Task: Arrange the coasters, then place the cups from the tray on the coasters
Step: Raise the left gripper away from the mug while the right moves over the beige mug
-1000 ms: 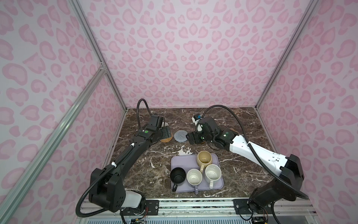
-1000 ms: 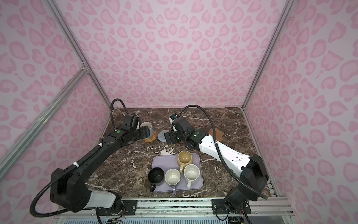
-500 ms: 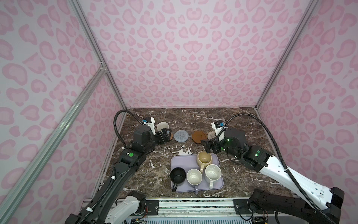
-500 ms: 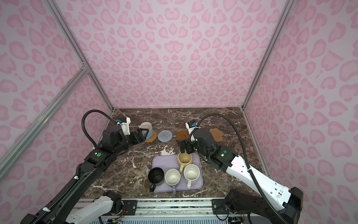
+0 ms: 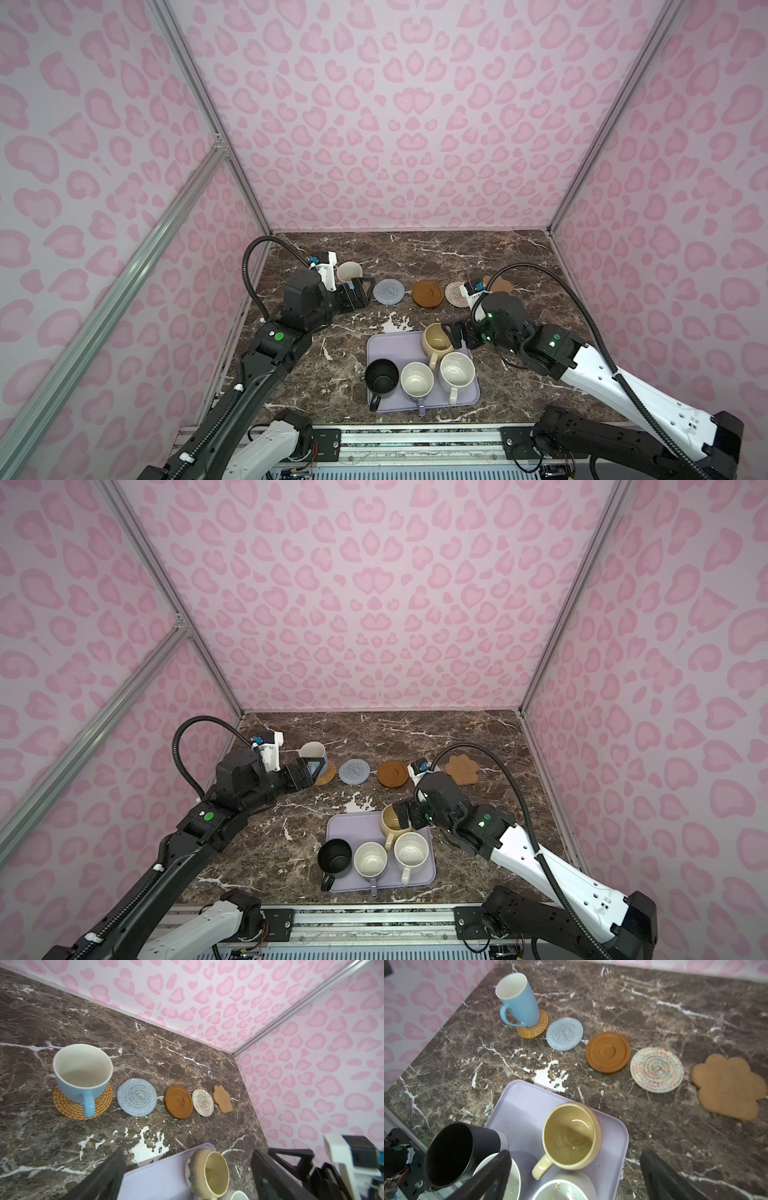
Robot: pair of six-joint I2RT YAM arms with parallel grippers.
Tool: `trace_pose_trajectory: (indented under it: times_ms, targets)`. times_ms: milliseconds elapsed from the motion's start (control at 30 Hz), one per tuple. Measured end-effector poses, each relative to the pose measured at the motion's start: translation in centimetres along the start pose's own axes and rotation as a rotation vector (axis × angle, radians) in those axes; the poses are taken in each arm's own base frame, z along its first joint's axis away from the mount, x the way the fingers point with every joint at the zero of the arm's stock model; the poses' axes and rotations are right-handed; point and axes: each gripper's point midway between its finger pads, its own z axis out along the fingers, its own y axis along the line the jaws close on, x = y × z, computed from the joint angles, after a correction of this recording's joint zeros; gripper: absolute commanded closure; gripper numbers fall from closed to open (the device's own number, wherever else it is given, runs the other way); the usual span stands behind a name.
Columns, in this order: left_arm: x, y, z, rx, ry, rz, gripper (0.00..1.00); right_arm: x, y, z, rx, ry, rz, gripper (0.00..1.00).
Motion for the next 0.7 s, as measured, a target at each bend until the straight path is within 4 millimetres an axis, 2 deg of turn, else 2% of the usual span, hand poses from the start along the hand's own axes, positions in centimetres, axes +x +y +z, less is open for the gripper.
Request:
trace_pose_trajectory:
  times_ms: [67,200,400,567,700]
  targets:
    - [0.8,-0.8,0.1,0.021,0.019,0.013,0.03,1.4,-0.1,0.9,0.022,0.062,0.023,0.01]
    - [2.6,-1.1,1.1,0.006,0.067,0.021,0.03,3.9,0.4,2.5,0.06,0.172,0.041,0.01]
    - [6.0,-1.9,2.3,0.001,0.16,0.026,0.03,5.8,1.9,4.1,0.065,0.259,0.022,0.01]
    - [8.6,-1.9,3.4,-0.015,0.232,0.038,0.03,6.7,1.9,5.5,0.09,0.311,0.014,0.01]
    - [9.6,-2.5,3.6,-0.007,0.259,0.047,0.03,7.4,1.7,6.3,0.105,0.338,0.01,0.01]
